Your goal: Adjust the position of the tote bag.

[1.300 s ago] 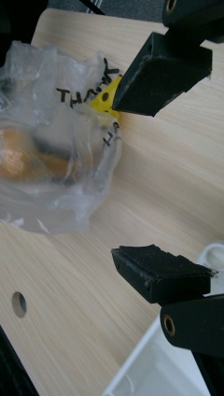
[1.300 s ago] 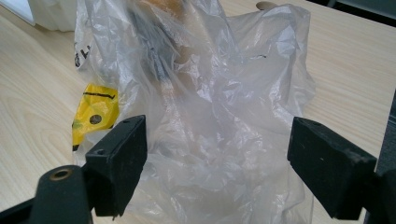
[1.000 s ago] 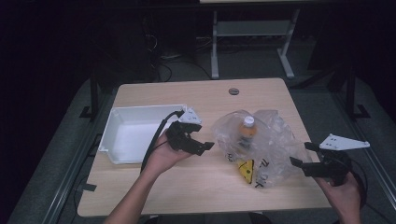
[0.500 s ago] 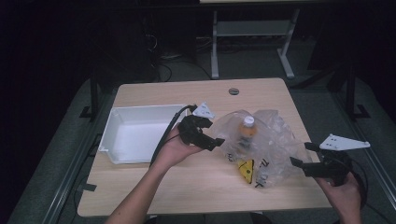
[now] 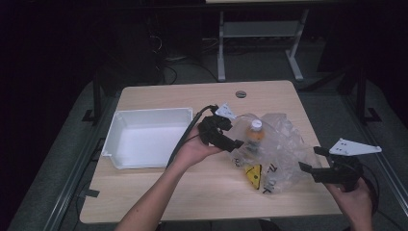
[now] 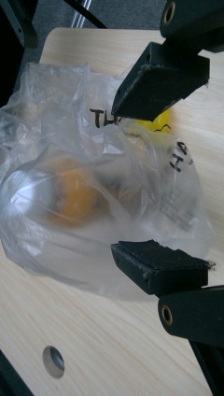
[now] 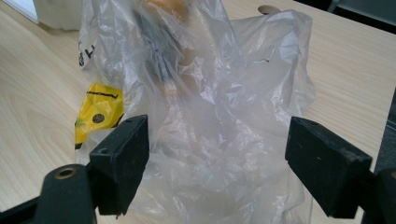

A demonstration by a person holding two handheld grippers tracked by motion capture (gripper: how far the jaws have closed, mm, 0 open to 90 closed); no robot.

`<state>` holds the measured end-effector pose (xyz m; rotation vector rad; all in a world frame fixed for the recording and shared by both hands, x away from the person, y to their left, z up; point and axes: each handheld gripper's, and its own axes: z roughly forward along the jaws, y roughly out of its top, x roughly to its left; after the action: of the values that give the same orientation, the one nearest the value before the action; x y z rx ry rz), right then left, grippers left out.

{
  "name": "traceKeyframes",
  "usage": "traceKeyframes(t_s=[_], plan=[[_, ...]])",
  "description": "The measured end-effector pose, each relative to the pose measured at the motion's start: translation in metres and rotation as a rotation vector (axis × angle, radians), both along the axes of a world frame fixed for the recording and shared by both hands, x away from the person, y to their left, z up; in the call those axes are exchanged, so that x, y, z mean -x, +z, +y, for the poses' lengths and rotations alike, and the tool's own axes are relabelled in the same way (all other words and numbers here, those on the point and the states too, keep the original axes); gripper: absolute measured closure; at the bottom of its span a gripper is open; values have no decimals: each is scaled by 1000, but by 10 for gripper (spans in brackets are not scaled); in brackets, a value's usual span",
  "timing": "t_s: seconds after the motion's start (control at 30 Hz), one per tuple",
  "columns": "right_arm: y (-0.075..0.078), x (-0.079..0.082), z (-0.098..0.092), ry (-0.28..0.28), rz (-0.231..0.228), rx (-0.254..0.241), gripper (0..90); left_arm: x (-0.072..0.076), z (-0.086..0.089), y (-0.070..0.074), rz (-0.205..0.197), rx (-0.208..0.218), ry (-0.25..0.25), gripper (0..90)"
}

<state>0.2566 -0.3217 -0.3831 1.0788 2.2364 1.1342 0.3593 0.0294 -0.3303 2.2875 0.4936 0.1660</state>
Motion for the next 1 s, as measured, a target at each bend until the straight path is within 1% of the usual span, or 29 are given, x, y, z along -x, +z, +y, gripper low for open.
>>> traceKeyframes(t_s=[0.03, 0.1, 0.17, 0.2, 0.23, 0.3, 0.33, 0.37, 0.4, 0.47, 0.5, 0.57, 0.6, 0.67, 0.7, 0.73, 0.77, 0.8, 0.87, 0.9, 0.97, 1.0], plan=[[0, 0, 0, -3, 7, -1, 211, -1, -2, -1, -2, -4, -3, 287], [1, 1, 0, -3, 1, -1, 213, -3, -6, -2, 1, 3, -3, 295], [2, 1, -1, -3, -7, -4, 214, -5, -10, -3, 11, 1, -7, 309], [2, 1, -1, -3, -9, -5, 216, -6, -12, -3, 4, -13, -15, 314], [2, 2, -1, -3, -9, -4, 216, -6, -15, -4, 8, -6, -10, 320], [2, 2, -1, -5, -7, -2, 217, -9, -19, -4, 9, -14, -22, 347], [2, 2, -1, -5, -9, 0, 219, -9, -22, -4, 9, -15, -20, 354], [3, 3, -2, -5, -10, 1, 219, -10, -24, -4, 15, -4, -20, 359], [3, 3, -2, -5, -13, -2, 219, -12, -25, -4, 19, -4, -29, 378], [4, 3, -1, -3, -18, -5, 222, -13, -29, -5, 18, -19, -30, 398], [4, 3, -1, -2, -16, -4, 223, -14, -32, -7, 24, -16, -27, 420], [3, 2, -1, 0, -13, 0, 223, -17, -35, -8, 32, -36, -33, 455], [3, 2, -1, -1, -10, 4, 223, -18, -36, -8, 26, -35, -31, 469], [3, 2, -1, -1, -15, 2, 224, -19, -38, -10, 22, -32, -31, 510], [4, 2, -1, -2, -16, -1, 224, -19, -39, -10, 27, -34, -31, 528], [4, 2, -2, -2, -21, -2, 224, -19, -39, -11, 26, -39, -33, 533], [4, 3, -2, -4, -15, -5, 225, -19, -40, -12, 25, -39, -37, 539], [3, 3, -2, -4, -13, -3, 224, -18, -41, -13, 24, -31, -29, 557], [3, 3, -1, -2, -17, 4, 224, -18, -41, -13, 17, -31, -31, 578], [4, 3, -1, -3, -16, 5, 225, -18, -42, -13, 20, -31, -33, 594], [4, 3, -1, -3, -17, -3, 225, -20, -41, -13, 13, -38, -38, 622], [4, 3, 0, -2, -16, -6, 225, -20, -40, -13, 27, -34, -36, 641]])
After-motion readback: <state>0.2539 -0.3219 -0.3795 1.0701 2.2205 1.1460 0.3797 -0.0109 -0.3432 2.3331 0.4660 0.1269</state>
